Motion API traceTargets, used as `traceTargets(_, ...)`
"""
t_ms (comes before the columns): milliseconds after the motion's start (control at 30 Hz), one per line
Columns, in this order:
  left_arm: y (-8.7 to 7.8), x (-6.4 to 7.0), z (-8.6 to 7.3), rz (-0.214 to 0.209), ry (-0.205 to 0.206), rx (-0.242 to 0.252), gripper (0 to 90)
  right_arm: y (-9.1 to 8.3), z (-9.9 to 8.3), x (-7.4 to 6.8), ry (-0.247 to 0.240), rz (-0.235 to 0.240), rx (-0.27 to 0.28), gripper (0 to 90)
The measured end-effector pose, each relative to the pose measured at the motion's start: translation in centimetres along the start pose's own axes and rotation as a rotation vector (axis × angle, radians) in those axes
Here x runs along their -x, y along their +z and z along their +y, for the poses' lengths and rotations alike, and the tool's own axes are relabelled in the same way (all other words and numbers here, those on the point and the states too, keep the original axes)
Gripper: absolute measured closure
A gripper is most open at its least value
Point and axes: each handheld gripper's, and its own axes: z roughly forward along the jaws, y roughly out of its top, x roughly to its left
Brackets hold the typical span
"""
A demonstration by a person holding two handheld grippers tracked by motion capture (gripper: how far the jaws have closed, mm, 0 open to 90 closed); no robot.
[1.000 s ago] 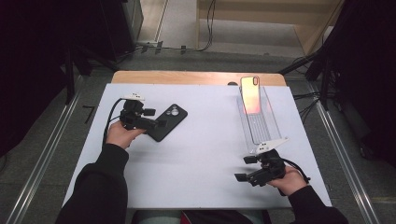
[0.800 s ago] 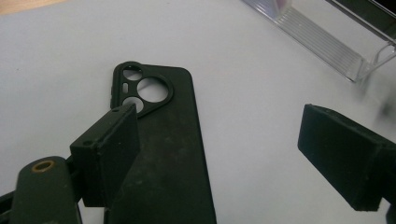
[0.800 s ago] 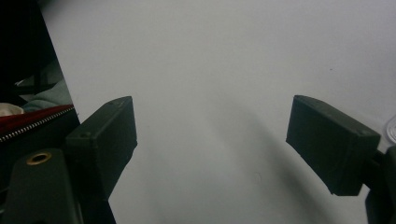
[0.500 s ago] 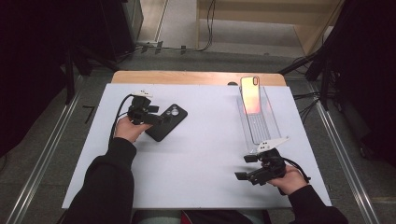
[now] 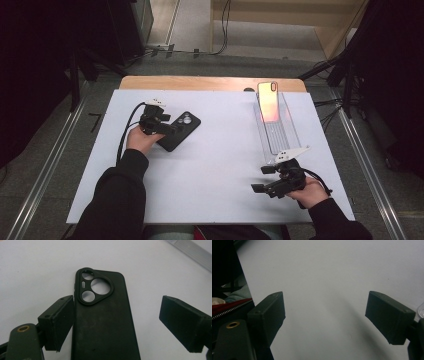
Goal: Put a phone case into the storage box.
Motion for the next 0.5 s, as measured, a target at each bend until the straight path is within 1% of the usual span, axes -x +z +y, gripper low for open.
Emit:
traceTargets(67, 0.2, -0.1, -0.1, -0.007, -0.008, -0.012, 13.2, 0.0, 0.0, 0.0, 0.002, 0.000, 0.001, 14.5)
traceTargets(167, 0.5, -0.1, -0.3, 0.010, -0.001, -0.022, 13.2, 0.0, 0.0, 0.0, -0.001, -0.003, -0.002, 14.5)
traceTargets(267, 0.9, -0.2, -0.5, 0.010, -0.007, -0.041, 13.2, 0.0, 0.0, 0.0, -0.002, -0.002, -0.002, 14.5)
traceTargets(367, 1.2, -0.2, -0.8, 0.015, 0.001, -0.063, 13.1, 0.0, 0.0, 0.0, -0.002, 0.000, -0.002, 14.5)
traceTargets(500, 1.5, -0.2, -0.9, 0.022, 0.001, -0.067, 12.4, 0.0, 0.0, 0.0, -0.001, -0.001, -0.001, 14.5)
